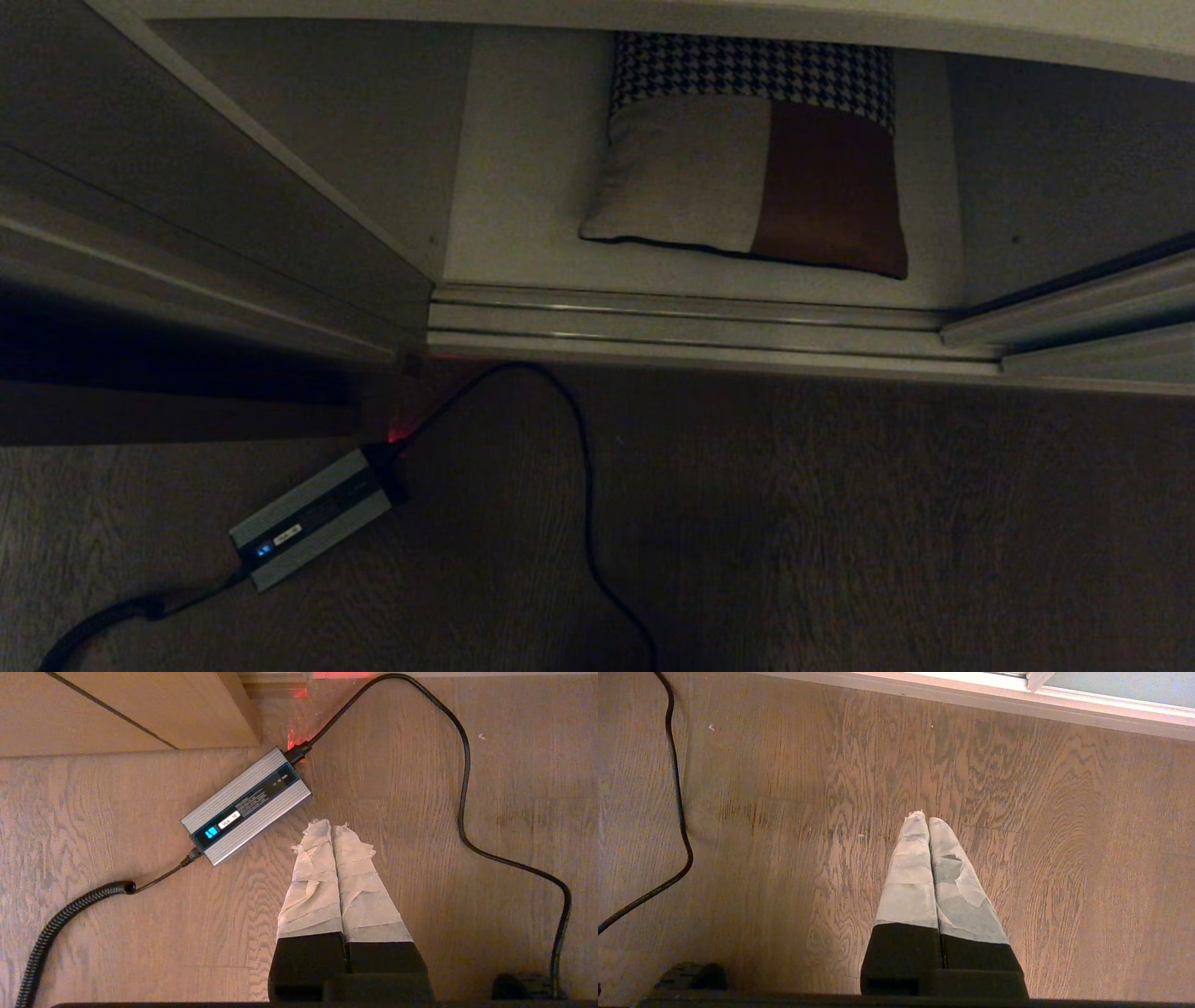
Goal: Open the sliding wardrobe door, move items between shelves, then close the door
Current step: Close the door
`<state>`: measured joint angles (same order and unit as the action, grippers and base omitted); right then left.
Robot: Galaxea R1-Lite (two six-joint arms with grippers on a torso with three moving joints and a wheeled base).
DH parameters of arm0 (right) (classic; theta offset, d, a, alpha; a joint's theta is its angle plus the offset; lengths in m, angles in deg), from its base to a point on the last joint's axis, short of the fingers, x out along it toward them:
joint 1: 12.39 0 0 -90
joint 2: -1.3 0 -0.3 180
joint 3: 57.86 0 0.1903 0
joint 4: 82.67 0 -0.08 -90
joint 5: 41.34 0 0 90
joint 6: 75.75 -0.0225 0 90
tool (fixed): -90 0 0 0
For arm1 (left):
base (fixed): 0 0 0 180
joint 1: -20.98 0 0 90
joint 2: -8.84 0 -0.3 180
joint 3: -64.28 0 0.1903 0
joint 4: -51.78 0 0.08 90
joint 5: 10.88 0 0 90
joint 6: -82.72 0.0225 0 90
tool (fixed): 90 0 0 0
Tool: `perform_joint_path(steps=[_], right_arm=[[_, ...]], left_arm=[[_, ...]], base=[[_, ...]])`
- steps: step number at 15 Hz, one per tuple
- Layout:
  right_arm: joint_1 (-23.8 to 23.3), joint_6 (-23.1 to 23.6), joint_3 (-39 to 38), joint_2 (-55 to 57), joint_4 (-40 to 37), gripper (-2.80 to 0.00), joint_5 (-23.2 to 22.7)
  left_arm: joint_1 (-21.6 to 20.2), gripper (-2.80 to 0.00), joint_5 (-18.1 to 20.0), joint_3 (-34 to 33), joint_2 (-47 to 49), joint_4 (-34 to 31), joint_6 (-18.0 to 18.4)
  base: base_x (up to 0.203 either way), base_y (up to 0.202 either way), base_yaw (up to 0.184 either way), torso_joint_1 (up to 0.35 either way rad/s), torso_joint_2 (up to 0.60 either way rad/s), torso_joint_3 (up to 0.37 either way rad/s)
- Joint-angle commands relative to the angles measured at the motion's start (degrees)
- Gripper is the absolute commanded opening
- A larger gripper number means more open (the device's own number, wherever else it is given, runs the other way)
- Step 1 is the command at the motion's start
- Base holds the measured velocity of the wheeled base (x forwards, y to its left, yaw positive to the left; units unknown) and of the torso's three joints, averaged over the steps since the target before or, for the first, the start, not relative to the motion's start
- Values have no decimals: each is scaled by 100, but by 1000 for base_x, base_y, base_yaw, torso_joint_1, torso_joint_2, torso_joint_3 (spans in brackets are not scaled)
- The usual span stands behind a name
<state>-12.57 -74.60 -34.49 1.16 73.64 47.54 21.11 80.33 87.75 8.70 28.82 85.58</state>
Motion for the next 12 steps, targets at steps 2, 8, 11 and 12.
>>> perform_joint_path(steps=[2, 8, 11, 12], right_arm=[[1, 8, -18, 13, -2, -280, -2], [1, -9, -18, 9, 6, -280, -2], [1, -9, -18, 13, 7, -280, -2], [1, -9, -18, 13, 7, -280, -2]], left_arm=[[4, -280, 10, -1, 13, -13, 31], [4, -280, -103, 6, 5, -5, -253], [4, -280, -103, 6, 5, 4, -260], [4, -280, -103, 8, 5, -5, -260]], base=[[0, 0, 0, 0, 0, 0], [0, 0, 0, -1, 3, 128], [0, 0, 0, 2, 2, 200], [0, 0, 0, 3, -2, 207]])
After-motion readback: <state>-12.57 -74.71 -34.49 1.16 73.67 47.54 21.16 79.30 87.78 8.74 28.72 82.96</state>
